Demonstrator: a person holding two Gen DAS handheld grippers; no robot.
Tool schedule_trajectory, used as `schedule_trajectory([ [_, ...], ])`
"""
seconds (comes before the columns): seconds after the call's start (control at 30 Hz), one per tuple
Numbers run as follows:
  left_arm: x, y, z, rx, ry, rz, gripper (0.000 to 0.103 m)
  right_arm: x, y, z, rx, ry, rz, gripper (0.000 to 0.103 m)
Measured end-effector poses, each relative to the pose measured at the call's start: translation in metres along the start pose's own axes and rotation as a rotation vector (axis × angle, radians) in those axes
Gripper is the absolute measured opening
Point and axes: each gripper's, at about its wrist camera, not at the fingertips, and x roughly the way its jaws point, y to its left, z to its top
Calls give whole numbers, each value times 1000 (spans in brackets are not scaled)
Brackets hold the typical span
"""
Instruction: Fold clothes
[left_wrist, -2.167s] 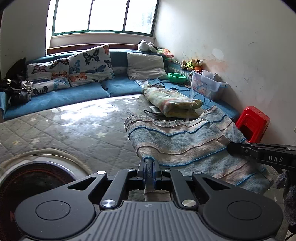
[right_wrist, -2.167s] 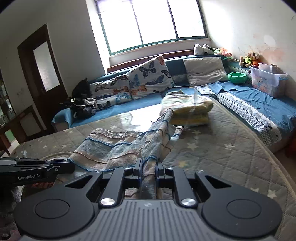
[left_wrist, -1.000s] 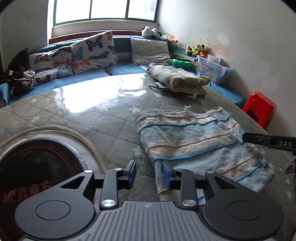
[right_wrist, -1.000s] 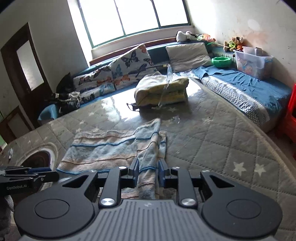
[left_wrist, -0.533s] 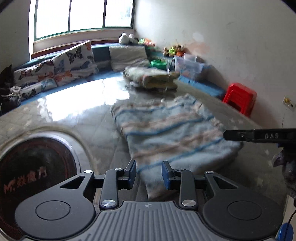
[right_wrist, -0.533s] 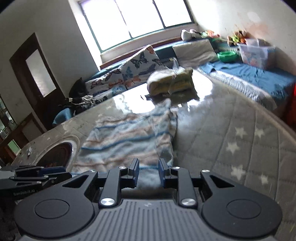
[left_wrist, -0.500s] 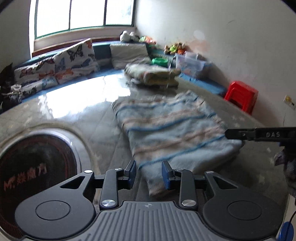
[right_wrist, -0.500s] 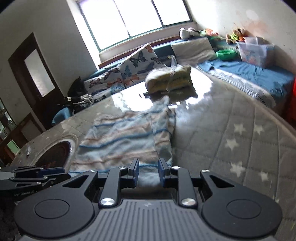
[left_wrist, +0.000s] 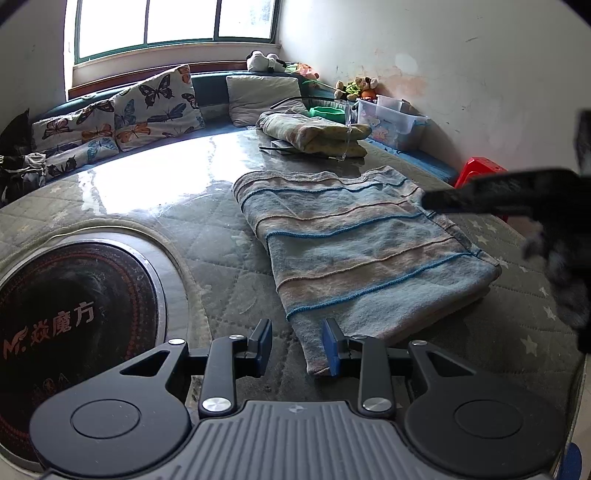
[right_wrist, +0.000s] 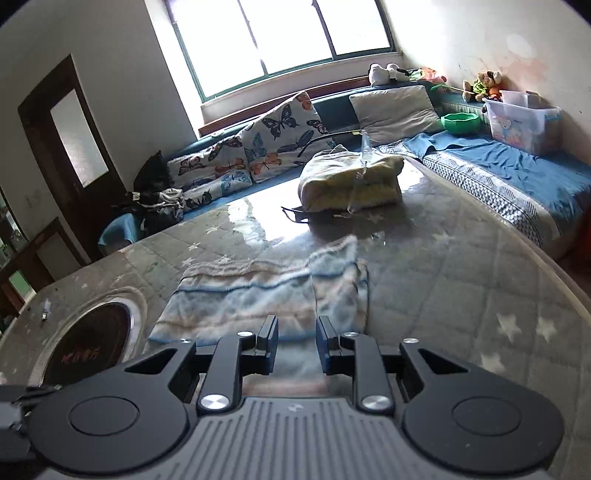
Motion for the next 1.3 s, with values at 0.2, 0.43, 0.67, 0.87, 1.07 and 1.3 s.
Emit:
schedule_trajectory([
  [0.2,2,4,-1,-15,5,-20,33,41,-3,15,-17,52,-55,22],
  [0.43,3,8,-2,-34,8,-38,34,69,-4,29,-6,55,-92,22],
  [0.67,3,11,-2,-59,10,-49,35,78,14,40,-64,55,-102,22],
  [0.87,2,12,-3,-71,7,-55,35,84,41,38,-121,93,-32,22],
  [1.07,1,14,-4,-85,2,-65,35,112,49,41,-107,122,-53,22],
  [1.3,0,17,-4,-103,-1,-77,35,111,57,46,-107,104,-52,22],
])
